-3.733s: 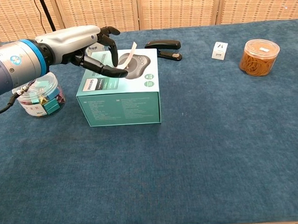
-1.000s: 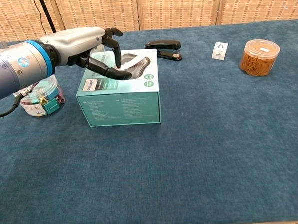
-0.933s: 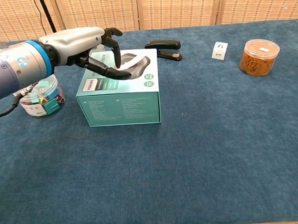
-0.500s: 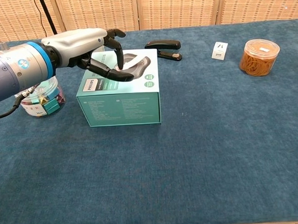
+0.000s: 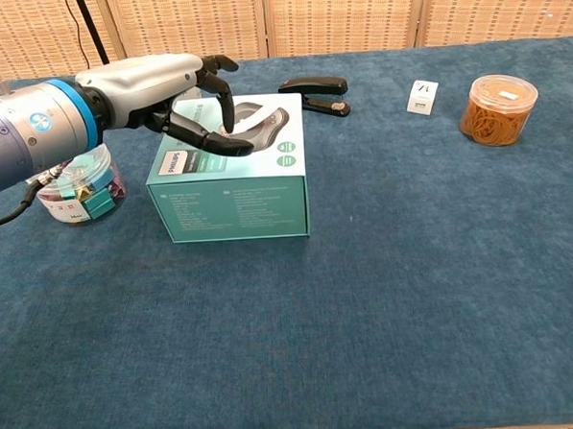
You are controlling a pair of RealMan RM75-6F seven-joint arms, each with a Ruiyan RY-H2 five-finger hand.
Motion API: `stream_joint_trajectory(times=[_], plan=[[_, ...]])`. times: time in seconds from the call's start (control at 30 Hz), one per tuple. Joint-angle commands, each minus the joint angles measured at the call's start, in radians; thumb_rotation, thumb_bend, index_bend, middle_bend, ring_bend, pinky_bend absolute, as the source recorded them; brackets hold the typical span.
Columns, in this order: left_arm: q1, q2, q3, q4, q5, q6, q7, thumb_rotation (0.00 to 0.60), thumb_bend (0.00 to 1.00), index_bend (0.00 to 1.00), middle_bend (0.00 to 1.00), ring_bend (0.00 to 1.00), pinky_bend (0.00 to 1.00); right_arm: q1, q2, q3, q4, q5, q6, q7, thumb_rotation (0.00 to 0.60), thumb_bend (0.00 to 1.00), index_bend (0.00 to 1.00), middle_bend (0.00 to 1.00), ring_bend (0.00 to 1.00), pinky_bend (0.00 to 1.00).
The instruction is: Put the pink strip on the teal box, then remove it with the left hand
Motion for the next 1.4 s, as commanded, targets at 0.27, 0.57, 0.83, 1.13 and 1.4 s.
stream_joint_trajectory(times=[0.27,0.57,0.83,1.13,1.4], plan=[[0.004,0.008,0.002,-0.005,0.004,-0.003,-0.006,0.205,0.0,0.46,0.0,0.0,0.0,-0.001,0.0,-0.001,-0.002,-0.002,0.002,-0.003,0.6,0.0,0.03,0.0,0.0,0.0],[0.0,0.017,0.002,-0.039,0.005,-0.001,0.01,0.204,0.0,0.46,0.0,0.0,0.0,-0.001,0.0,0.0,-0.003,0.0,0.002,-0.003,0.6,0.0,0.03,0.0,0.0,0.0],[0.002,0.024,0.001,-0.041,-0.006,0.004,0.019,0.204,0.0,0.46,0.0,0.0,0.0,-0.001,0.001,0.001,-0.004,0.001,0.001,-0.002,0.6,0.0,0.03,0.0,0.0,0.0],[0.031,0.098,-0.031,-0.088,0.043,0.046,-0.055,0.196,0.0,0.46,0.0,0.0,0.0,-0.001,0.0,0.001,-0.003,0.0,0.0,-0.005,0.6,0.0,0.03,0.0,0.0,0.0],[0.099,0.226,-0.036,-0.162,0.107,0.136,-0.089,0.24,0.0,0.23,0.0,0.0,0.0,0.0,-0.002,-0.001,-0.003,-0.004,0.002,-0.011,0.6,0.0,0.03,0.0,0.0,0.0]])
